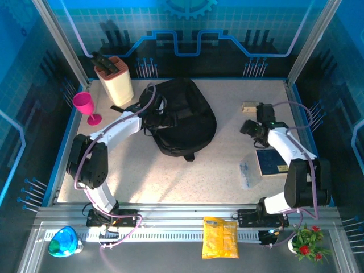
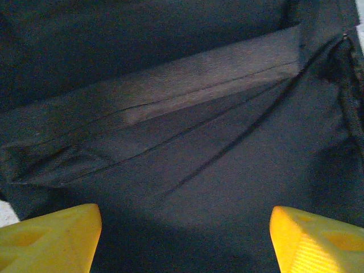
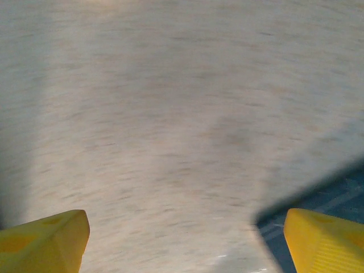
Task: Pack the student bag
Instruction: Move the book to the middle-right of the table.
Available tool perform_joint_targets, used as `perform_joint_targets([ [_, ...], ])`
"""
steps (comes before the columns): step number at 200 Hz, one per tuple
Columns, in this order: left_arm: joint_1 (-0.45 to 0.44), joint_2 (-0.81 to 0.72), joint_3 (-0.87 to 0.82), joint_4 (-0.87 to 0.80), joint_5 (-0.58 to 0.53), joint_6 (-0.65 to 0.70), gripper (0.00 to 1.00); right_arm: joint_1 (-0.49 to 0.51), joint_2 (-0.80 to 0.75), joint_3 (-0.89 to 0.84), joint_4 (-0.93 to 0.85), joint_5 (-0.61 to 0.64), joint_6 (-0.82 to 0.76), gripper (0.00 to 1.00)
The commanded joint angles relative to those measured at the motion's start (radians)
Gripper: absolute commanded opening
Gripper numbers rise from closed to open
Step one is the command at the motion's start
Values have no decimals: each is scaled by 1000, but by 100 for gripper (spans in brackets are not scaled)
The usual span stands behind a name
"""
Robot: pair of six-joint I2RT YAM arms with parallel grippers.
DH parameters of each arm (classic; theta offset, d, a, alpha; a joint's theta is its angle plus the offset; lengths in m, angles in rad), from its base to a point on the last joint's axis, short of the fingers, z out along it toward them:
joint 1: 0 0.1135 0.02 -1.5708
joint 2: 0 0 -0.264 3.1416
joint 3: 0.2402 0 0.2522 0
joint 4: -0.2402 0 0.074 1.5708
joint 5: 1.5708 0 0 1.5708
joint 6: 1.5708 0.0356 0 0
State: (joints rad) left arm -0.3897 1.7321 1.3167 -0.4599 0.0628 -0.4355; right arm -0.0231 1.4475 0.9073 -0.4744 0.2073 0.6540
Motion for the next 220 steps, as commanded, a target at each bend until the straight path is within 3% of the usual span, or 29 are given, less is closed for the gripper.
perform_joint_targets([
  [1, -20, -22, 42, -13, 38, 10, 80, -98, -3, -60, -31, 33, 33, 90],
  [61, -42, 6, 78, -15, 57, 37, 95, -290, 131, 0, 37, -14, 58, 88],
  [96, -53, 12, 91, -17, 82, 50, 99, -313, 239, 62, 59, -108, 1, 86],
  [128, -74, 48, 131, -28, 127, 47, 99, -272, 308, 84, 102, -281, -37, 81],
  [173, -157, 164, 273, -76, 157, 38, 99, -98, 388, 156, 144, -510, -103, 77],
  [195, -207, 241, 367, -104, 176, 29, 94, -38, 380, 155, 165, -544, -92, 76],
  [220, -258, 326, 467, -117, 205, 4, 86, -39, 292, 115, 195, -572, -60, 75],
])
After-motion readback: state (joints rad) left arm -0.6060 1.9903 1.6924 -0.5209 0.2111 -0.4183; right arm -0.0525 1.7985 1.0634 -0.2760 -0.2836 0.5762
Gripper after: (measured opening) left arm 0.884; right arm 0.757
